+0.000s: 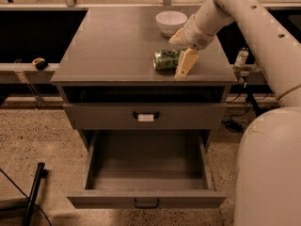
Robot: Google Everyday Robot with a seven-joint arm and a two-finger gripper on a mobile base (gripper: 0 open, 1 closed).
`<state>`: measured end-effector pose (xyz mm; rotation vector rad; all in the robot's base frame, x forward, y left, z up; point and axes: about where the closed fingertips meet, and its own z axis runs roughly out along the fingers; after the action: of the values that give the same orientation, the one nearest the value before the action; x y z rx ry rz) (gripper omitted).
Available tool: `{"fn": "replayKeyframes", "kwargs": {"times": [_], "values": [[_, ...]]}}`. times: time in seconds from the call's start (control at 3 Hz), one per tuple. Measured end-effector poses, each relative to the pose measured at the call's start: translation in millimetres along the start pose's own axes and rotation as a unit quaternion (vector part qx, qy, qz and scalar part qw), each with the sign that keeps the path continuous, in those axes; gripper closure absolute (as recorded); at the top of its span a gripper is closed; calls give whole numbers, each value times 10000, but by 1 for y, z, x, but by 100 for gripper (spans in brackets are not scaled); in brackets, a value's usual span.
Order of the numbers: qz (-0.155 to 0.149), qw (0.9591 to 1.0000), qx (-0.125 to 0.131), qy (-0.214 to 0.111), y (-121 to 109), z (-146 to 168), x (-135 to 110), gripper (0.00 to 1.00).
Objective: Pick green can from middle drawer and place on counter
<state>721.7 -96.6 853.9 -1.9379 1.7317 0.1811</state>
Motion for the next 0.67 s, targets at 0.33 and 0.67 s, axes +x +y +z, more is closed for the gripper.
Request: {"fn": "replayKeyframes", "kwargs": {"times": [0.33, 0.67], "values": [[-1, 10000, 0, -1, 0, 0, 0, 0], [-81, 9998, 15, -163, 1, -8, -5, 0]]}}
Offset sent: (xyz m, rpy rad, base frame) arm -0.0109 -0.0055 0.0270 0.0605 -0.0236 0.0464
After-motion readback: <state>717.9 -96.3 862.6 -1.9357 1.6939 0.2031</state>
